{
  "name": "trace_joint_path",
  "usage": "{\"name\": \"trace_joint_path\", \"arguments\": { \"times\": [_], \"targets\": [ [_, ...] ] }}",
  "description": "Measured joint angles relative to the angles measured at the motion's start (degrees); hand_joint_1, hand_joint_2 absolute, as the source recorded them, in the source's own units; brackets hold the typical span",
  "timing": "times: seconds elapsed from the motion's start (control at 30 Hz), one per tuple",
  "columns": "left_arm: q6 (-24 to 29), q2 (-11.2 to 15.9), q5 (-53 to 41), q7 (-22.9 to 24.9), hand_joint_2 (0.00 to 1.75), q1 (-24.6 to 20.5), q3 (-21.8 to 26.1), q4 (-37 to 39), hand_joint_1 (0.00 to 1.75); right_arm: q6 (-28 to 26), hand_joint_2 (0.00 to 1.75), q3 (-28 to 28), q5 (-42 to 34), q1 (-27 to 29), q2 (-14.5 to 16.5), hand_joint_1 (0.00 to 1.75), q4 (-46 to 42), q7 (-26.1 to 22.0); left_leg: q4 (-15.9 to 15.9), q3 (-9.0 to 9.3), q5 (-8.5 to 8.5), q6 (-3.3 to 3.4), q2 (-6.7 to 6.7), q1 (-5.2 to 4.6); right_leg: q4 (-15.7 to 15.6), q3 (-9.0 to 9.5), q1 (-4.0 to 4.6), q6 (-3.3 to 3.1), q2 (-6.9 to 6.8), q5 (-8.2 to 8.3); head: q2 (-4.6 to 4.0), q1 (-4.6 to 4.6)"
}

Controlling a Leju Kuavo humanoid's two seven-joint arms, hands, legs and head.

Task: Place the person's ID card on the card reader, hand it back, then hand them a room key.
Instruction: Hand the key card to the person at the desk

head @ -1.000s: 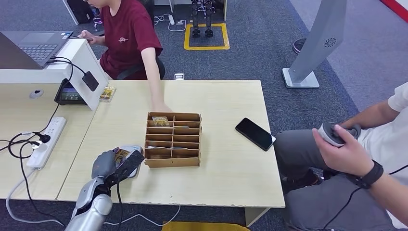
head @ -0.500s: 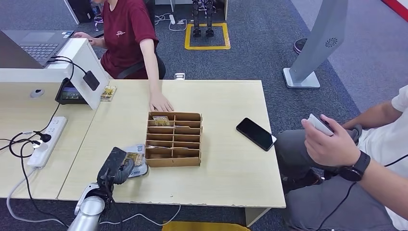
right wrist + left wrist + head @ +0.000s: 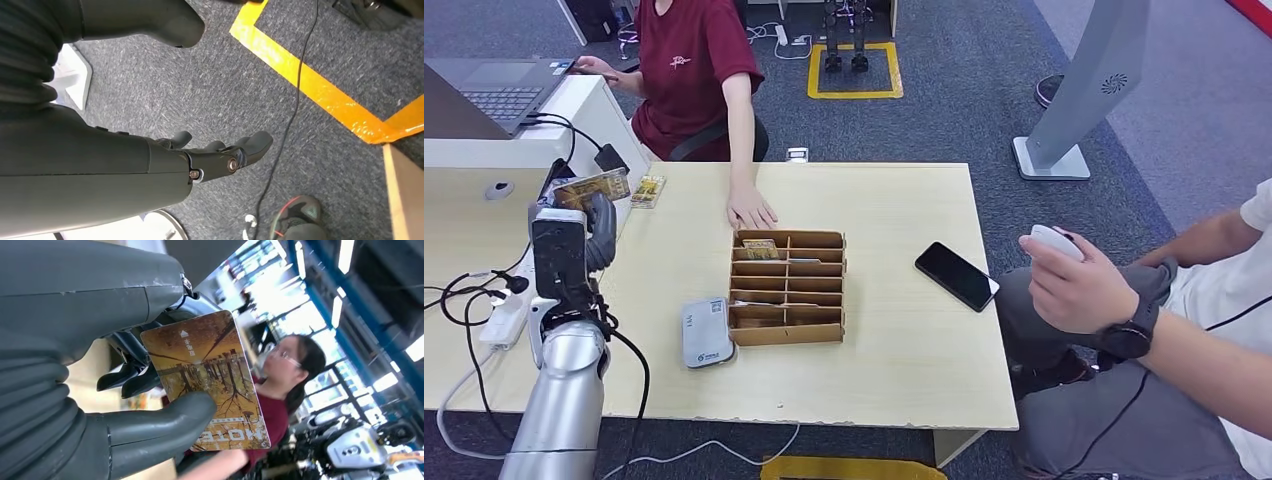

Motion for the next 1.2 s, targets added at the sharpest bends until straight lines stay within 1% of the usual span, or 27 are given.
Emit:
{"name": "trace_joint_path", "arguments": {
  "times": [0.07, 0.27, 0.43, 0.53, 0.67, 0.7, 0.73, 0.9, 1.07, 1.2],
  "targets": [
    [0.5, 0.7, -1.6, -0.5, 1.75, -1.3, 0.0, 0.1, 1.75, 0.1, 1.75, 0.4, 0.1, -0.1, 0.1, 0.00, 0.0, 0.1, 0.0, 0.00, 0.01, -0.02, 0.00, 0.00, 0.0, -0.01, 0.00, 0.00, 0.01, 0.00, -0.01, -0.01],
    [1.4, 2.3, -1.7, -1.4, 1.75, -3.1, 0.2, 0.9, 1.75, 0.2, 1.75, 0.7, 0.1, 0.0, 0.1, 0.00, 0.0, 0.4, 0.0, -0.02, 0.01, -0.02, 0.00, 0.00, 0.0, -0.06, 0.00, 0.00, 0.05, 0.00, -0.01, -0.01],
    [4.9, 3.6, -7.8, -1.6, 1.75, -4.5, 0.2, 1.9, 1.75, 0.8, 1.75, 0.9, 0.0, 0.1, -0.1, 0.00, 0.0, -0.5, 0.0, -0.05, 0.01, -0.02, 0.01, 0.00, 0.0, -0.09, 0.00, 0.00, 0.06, 0.00, 0.00, -0.01],
    [9.6, 4.5, -16.5, -0.4, 1.75, -5.9, 0.2, 3.9, 1.75, 1.1, 1.75, 1.1, 0.0, 0.1, -0.2, 0.00, 0.0, -0.7, 0.0, -0.06, 0.01, -0.02, 0.03, 0.00, 0.0, -0.11, 0.00, 0.00, 0.07, 0.00, 0.00, -0.01],
    [17.9, 6.8, -40.0, 4.7, 1.75, -10.1, -0.7, 10.8, 1.75, 1.6, 1.75, 1.7, -0.3, 0.1, -0.5, 0.00, 0.0, -1.5, 0.0, -0.05, 0.04, -0.03, 0.05, 0.00, 0.0, -0.13, 0.00, -0.01, 0.08, 0.02, -0.02, -0.01],
    [18.9, 7.3, -44.0, 5.7, 1.75, -11.2, -1.1, 12.7, 1.75, 1.8, 1.75, 1.8, -0.4, 0.1, -0.6, 0.00, 0.0, -1.6, 0.0, -0.05, 0.05, -0.04, 0.05, 0.00, 0.0, -0.13, 0.00, -0.03, 0.09, 0.04, -0.02, -0.02],
    [19.4, 7.8, -46.0, 6.3, 1.75, -12.1, -1.4, 14.3, 1.75, 1.8, 1.75, 1.8, -0.5, 0.1, -0.7, 0.00, 0.0, -1.7, 0.0, -0.05, 0.06, -0.05, 0.07, 0.00, 0.0, -0.13, 0.00, -0.05, 0.11, 0.06, -0.02, -0.02],
    [19.8, 8.8, -47.9, 6.9, 1.75, -14.4, -2.4, 19.5, 1.75, 1.9, 1.75, 2.0, -0.6, 0.1, -1.0, 0.00, 0.0, -1.8, 0.0, -0.05, 0.07, -0.07, 0.32, 0.00, 0.0, -0.20, 0.01, -0.07, 0.32, 0.12, -0.01, -0.01],
    [19.8, 9.5, -53.4, 9.7, 1.75, -16.6, -4.2, 23.5, 1.75, 1.7, 1.75, 2.0, -1.1, 0.6, -1.3, 0.00, 0.0, -1.9, 0.0, -0.09, 0.07, -0.06, 0.34, -0.01, 0.0, -0.24, 0.00, -0.06, 0.34, 0.12, 0.00, 0.02],
    [19.8, 9.4, -52.8, 9.6, 1.75, -17.3, -4.7, 25.4, 1.75, 1.6, 1.75, 2.0, -1.1, 1.3, -1.7, 0.00, 0.0, -1.9, 0.0, -0.09, 0.06, -0.06, 0.37, -0.01, 0.0, -0.25, 0.00, -0.06, 0.36, 0.13, 0.00, 0.04]
  ]
}}
